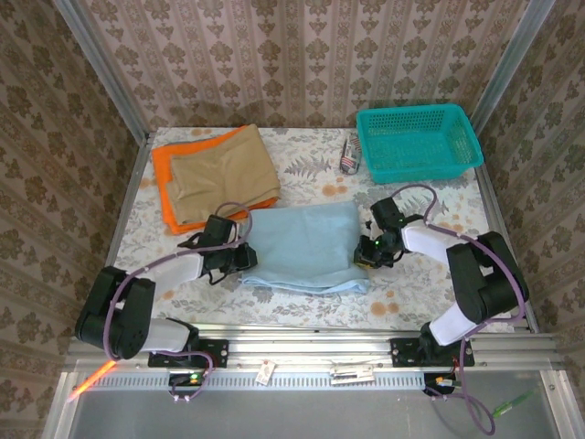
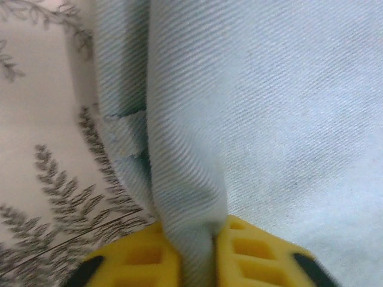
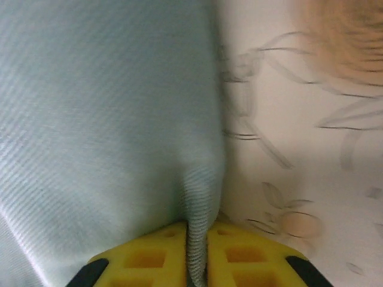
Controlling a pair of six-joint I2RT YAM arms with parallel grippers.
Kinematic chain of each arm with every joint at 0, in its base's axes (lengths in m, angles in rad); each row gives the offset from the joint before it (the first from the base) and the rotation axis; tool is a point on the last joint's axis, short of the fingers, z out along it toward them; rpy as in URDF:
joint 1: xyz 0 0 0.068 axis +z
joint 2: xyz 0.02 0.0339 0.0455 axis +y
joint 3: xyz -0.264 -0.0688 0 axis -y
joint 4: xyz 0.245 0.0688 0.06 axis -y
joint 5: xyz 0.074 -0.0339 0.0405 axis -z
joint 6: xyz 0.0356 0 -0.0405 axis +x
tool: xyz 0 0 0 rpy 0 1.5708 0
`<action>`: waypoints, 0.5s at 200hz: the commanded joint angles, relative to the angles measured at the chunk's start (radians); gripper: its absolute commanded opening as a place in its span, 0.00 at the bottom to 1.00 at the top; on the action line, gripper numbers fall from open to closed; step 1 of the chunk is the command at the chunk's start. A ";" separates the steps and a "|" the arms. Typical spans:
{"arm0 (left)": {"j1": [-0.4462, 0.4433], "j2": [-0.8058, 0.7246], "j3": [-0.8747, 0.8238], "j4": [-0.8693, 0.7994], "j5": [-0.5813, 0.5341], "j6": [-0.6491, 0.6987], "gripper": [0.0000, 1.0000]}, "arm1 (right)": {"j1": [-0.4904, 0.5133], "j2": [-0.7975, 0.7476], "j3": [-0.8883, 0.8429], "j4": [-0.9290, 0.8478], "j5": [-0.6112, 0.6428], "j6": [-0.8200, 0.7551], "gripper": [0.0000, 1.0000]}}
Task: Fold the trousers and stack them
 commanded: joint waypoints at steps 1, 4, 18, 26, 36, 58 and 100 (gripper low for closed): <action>-0.020 -0.035 -0.028 0.046 0.090 -0.006 0.00 | 0.023 -0.031 -0.008 0.044 -0.122 0.012 0.07; -0.020 -0.047 -0.025 0.033 0.088 -0.004 0.00 | 0.023 -0.039 -0.005 0.042 -0.126 0.014 0.04; -0.019 -0.108 -0.004 -0.023 0.079 0.007 0.00 | 0.022 -0.087 0.014 0.020 -0.133 0.022 0.00; -0.020 -0.146 0.011 -0.058 0.070 0.009 0.00 | 0.022 -0.120 0.024 0.007 -0.125 0.029 0.00; -0.019 -0.193 0.032 -0.097 0.066 0.014 0.00 | 0.022 -0.165 0.034 -0.009 -0.115 0.038 0.00; -0.020 -0.288 0.100 -0.226 0.010 0.028 0.00 | 0.022 -0.265 0.075 -0.063 -0.085 0.042 0.00; -0.051 -0.366 0.209 -0.399 -0.074 0.082 0.00 | 0.031 -0.338 0.159 -0.115 -0.103 0.041 0.00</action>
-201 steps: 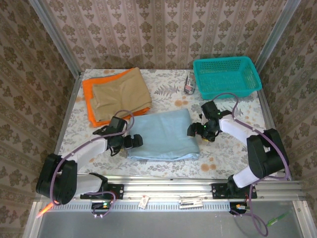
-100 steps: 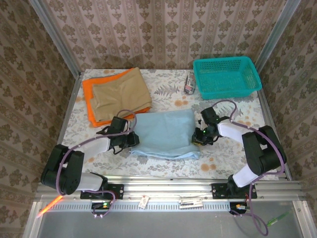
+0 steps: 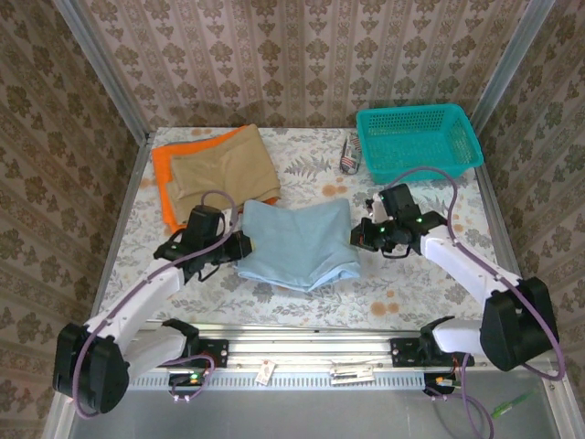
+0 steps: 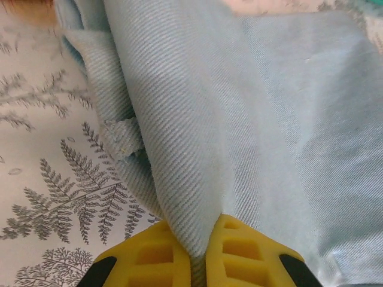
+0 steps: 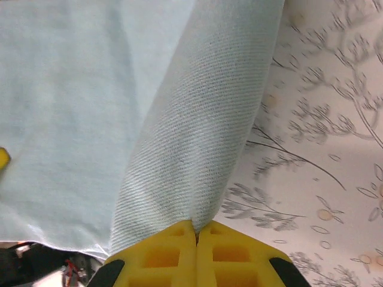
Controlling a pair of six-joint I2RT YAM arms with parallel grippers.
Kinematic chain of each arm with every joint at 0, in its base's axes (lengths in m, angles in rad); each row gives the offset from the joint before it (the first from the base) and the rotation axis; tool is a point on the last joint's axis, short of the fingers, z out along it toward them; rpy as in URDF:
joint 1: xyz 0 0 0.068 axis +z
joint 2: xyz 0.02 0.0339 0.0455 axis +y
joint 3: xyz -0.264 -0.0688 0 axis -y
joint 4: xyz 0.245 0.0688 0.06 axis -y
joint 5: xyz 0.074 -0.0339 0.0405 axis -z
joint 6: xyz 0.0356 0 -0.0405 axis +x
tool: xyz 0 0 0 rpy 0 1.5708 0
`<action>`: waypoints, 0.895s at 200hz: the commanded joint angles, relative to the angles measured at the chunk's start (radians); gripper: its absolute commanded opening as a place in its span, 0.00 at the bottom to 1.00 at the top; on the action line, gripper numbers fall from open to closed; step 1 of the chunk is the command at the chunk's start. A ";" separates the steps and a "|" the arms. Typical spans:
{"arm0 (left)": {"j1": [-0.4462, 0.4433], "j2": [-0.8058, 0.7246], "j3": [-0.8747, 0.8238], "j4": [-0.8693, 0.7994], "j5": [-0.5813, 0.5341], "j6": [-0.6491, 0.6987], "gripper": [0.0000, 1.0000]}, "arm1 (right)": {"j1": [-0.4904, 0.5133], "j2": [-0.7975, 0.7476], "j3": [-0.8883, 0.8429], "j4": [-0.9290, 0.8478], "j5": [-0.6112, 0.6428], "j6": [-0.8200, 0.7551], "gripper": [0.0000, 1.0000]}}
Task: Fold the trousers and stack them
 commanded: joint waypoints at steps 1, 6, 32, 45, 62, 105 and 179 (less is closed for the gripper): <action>-0.029 -0.036 0.068 -0.116 -0.032 0.051 0.00 | 0.010 -0.040 0.061 -0.043 -0.033 0.012 0.00; -0.030 -0.037 0.077 -0.121 -0.030 0.051 0.00 | 0.013 -0.045 0.072 -0.042 -0.028 0.016 0.00; -0.046 -0.054 0.144 -0.165 -0.039 0.058 0.00 | 0.028 -0.065 0.129 -0.092 -0.019 0.016 0.00; -0.057 -0.062 0.202 -0.188 -0.044 0.074 0.00 | 0.045 -0.077 0.185 -0.121 -0.004 0.009 0.00; -0.076 -0.052 0.300 -0.228 -0.050 0.101 0.00 | 0.069 -0.086 0.273 -0.161 0.021 -0.002 0.00; -0.091 0.026 0.521 -0.308 -0.092 0.181 0.00 | 0.117 -0.029 0.502 -0.203 0.069 -0.025 0.00; 0.151 0.146 0.677 -0.307 -0.332 0.382 0.00 | 0.160 0.473 1.031 -0.181 0.072 -0.075 0.00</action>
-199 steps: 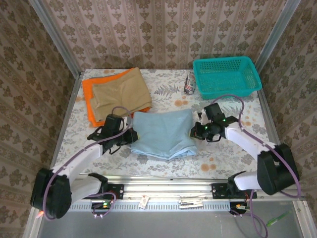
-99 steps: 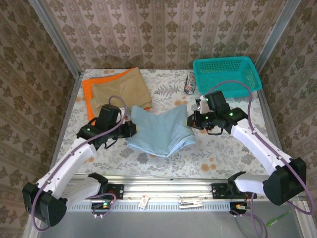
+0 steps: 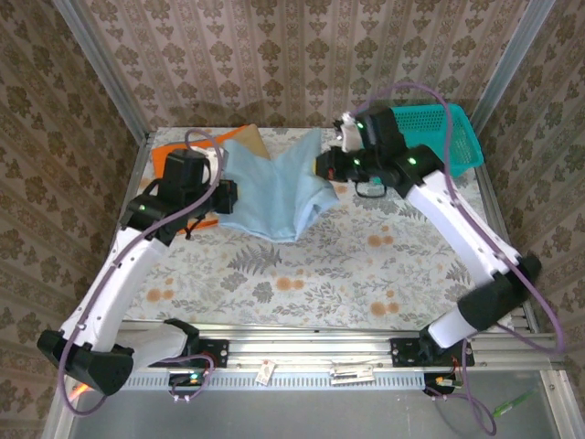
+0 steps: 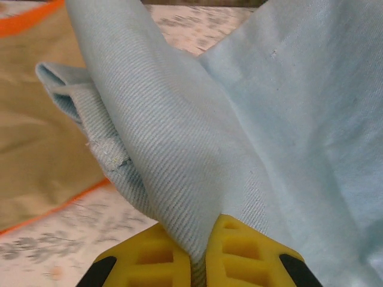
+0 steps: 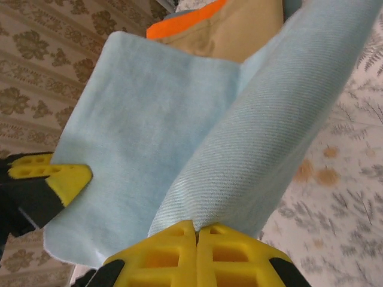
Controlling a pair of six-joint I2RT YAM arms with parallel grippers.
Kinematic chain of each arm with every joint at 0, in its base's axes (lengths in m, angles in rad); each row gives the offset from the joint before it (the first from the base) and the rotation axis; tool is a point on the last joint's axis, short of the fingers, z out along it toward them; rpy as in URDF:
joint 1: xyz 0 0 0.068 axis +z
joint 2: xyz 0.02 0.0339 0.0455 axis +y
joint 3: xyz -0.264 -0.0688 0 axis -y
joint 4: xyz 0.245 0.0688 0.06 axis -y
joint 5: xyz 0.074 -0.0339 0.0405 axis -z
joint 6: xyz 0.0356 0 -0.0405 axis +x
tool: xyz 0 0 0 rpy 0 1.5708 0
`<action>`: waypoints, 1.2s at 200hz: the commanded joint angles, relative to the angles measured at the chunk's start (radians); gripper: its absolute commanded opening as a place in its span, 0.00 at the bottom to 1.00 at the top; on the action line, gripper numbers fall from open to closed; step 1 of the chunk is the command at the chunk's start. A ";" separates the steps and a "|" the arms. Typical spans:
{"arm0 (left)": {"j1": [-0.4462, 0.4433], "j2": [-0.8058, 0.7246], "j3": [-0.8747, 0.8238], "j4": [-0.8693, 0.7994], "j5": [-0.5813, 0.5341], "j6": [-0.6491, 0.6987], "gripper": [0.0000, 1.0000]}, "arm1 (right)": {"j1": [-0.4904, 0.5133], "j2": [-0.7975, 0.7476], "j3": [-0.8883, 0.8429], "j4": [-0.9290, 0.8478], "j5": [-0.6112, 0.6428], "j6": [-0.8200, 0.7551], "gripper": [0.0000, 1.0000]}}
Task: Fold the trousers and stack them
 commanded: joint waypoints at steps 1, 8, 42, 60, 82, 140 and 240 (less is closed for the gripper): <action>0.142 0.021 0.022 0.059 -0.080 0.093 0.00 | 0.006 0.159 0.177 0.029 0.008 -0.040 0.00; 0.198 0.027 0.013 0.083 -0.046 0.089 0.00 | 0.007 0.226 0.244 0.015 0.013 -0.051 0.00; 0.351 0.064 -0.014 0.220 -0.010 0.131 0.00 | 0.004 0.534 0.652 -0.094 0.027 -0.076 0.00; 0.395 0.105 -0.006 0.271 -0.015 0.175 0.00 | -0.008 0.691 0.856 -0.129 0.024 -0.063 0.00; 0.457 0.130 -0.069 0.370 -0.017 0.185 0.00 | -0.036 0.859 1.031 -0.114 -0.034 0.015 0.00; 0.601 0.365 -0.250 0.483 -0.060 0.087 0.00 | -0.046 1.068 0.976 0.002 -0.132 0.131 0.00; 0.641 0.312 -0.196 0.315 -0.052 -0.069 0.98 | -0.093 0.946 0.868 0.030 -0.240 0.122 0.63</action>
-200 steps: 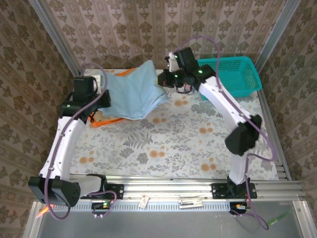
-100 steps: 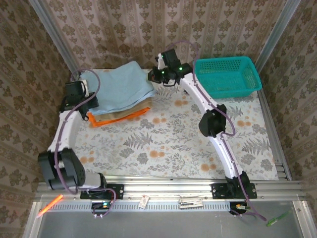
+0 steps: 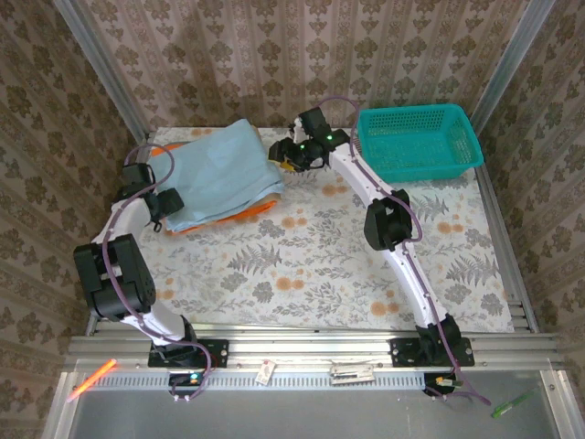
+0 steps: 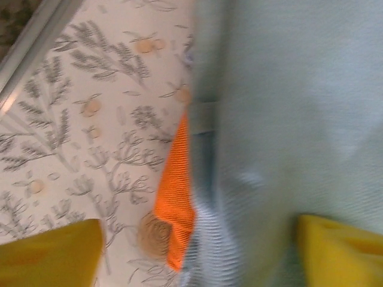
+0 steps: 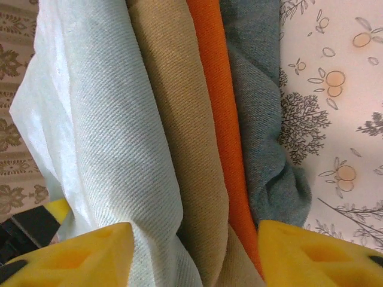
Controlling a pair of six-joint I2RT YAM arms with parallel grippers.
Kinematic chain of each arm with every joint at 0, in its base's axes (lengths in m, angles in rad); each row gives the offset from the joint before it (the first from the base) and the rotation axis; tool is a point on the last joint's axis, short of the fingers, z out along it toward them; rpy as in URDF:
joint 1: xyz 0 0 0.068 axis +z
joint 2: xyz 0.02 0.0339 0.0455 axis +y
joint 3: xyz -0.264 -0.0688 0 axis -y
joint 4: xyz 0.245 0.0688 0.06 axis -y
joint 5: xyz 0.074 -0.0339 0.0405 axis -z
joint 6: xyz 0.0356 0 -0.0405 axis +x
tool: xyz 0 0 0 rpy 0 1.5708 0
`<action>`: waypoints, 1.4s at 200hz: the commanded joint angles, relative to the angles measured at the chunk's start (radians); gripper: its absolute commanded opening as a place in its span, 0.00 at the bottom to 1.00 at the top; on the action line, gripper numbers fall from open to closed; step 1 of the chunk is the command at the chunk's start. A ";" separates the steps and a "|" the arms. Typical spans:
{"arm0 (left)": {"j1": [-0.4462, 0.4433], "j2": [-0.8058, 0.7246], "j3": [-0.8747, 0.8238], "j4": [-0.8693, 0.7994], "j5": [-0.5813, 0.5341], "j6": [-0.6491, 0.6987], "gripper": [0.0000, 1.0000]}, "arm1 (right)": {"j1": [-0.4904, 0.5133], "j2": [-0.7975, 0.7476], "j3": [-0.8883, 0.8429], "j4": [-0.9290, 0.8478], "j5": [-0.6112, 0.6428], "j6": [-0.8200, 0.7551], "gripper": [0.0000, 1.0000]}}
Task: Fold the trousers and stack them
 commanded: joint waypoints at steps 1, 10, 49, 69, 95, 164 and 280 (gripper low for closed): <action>-0.002 -0.126 0.068 -0.077 0.003 -0.055 0.98 | -0.025 -0.139 -0.042 0.013 -0.053 -0.016 0.63; -0.011 -0.184 0.090 -0.109 0.005 -0.062 0.99 | -0.030 -0.178 -0.066 0.017 -0.055 -0.022 0.65; -0.182 -0.428 0.101 -0.260 -0.089 -0.059 0.95 | -0.045 -0.378 -0.294 0.058 -0.031 -0.063 0.67; -0.324 -0.560 0.001 -0.282 -0.144 -0.120 0.85 | -0.054 -0.518 -0.523 0.124 0.002 -0.080 0.67; -0.506 -0.633 -0.189 -0.215 -0.128 -0.303 0.64 | -0.067 -0.719 -0.996 0.415 0.015 0.009 0.69; -0.588 -0.261 -0.389 0.252 -0.219 -0.371 0.00 | -0.073 -1.053 -1.559 0.558 0.049 0.073 0.66; -0.239 0.233 -0.047 0.214 -0.135 -0.457 0.00 | -0.271 -1.457 -1.593 0.326 0.073 -0.004 0.67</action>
